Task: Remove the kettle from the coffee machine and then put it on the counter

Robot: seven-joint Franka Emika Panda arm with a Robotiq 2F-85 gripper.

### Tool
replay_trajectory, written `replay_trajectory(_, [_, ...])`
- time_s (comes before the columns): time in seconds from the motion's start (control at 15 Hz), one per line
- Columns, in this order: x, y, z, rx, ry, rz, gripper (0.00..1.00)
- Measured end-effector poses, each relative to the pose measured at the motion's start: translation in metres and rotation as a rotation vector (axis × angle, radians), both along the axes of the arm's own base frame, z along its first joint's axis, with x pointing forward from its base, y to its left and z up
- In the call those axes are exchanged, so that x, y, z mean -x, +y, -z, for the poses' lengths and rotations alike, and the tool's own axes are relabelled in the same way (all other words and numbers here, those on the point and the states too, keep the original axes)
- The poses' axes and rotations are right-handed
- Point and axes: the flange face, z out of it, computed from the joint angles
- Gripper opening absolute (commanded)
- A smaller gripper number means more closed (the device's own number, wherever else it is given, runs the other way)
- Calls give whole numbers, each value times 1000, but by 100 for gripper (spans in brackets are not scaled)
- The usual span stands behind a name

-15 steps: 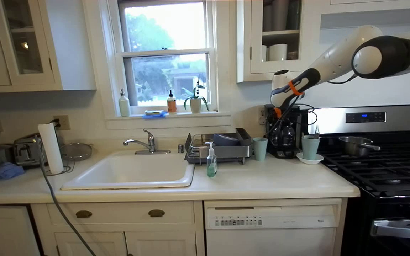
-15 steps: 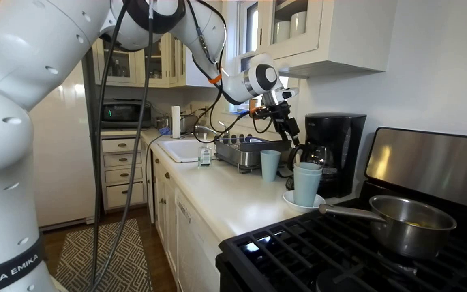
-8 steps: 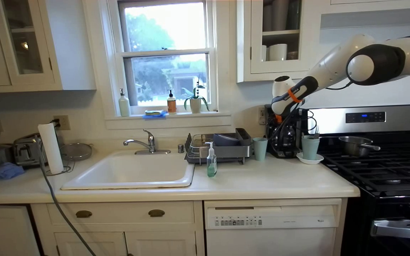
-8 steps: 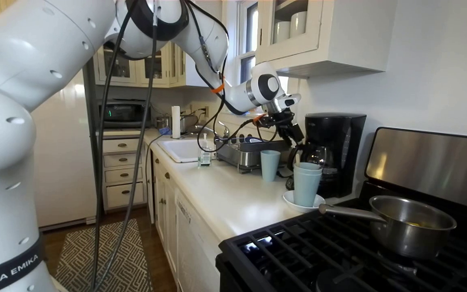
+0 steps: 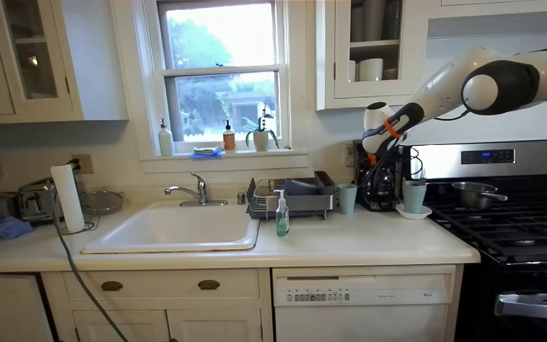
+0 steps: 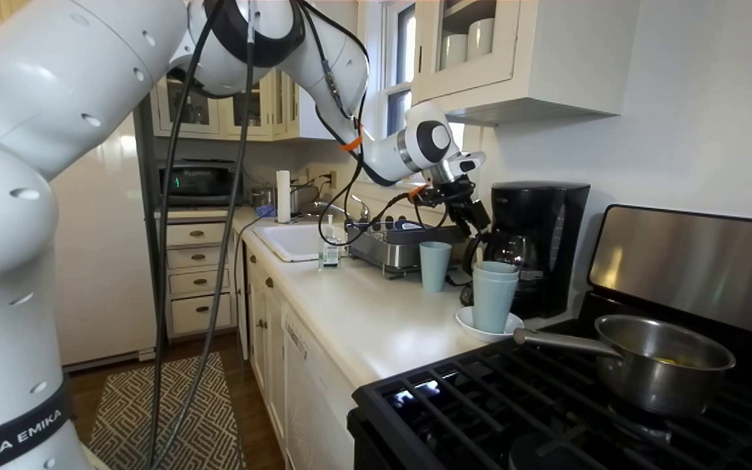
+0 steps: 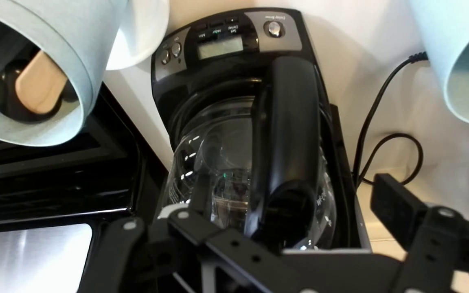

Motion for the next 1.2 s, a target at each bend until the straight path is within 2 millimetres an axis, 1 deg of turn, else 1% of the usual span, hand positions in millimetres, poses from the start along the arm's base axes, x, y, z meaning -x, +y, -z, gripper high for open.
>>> replay_trajectory(0.2, [0, -4, 3, 7, -5, 1, 100])
replay_trajectory(0.27, [-1, -6, 3, 11, -11, 1, 97])
replay_trajectory(0.33, [-1, -7, 3, 15, -20, -1, 78])
replay_trajectory(0.47, [-3, -10, 3, 22, -42, -7, 72])
replay_trajectory(0.53, [-3, -10, 2, 26, -53, -11, 65])
replay_trajectory(0.6, [-4, -11, 2, 27, -59, -11, 61])
replay_trajectory(0.67, [-4, -11, 3, 28, -60, -10, 64])
replay_trajectory(0.73, [-5, -12, 5, 28, -60, -8, 62])
replay_trajectory(0.8, [-6, -12, 6, 29, -61, -5, 65])
replay_trajectory(0.87, [-7, -12, 7, 30, -62, -2, 66])
replay_trajectory(1.0, [-10, -13, 9, 34, -68, 4, 62])
replay_trajectory(1.07, [-11, -13, 9, 35, -73, 10, 62])
replay_trajectory(1.2, [-14, -13, 8, 37, -86, 24, 56])
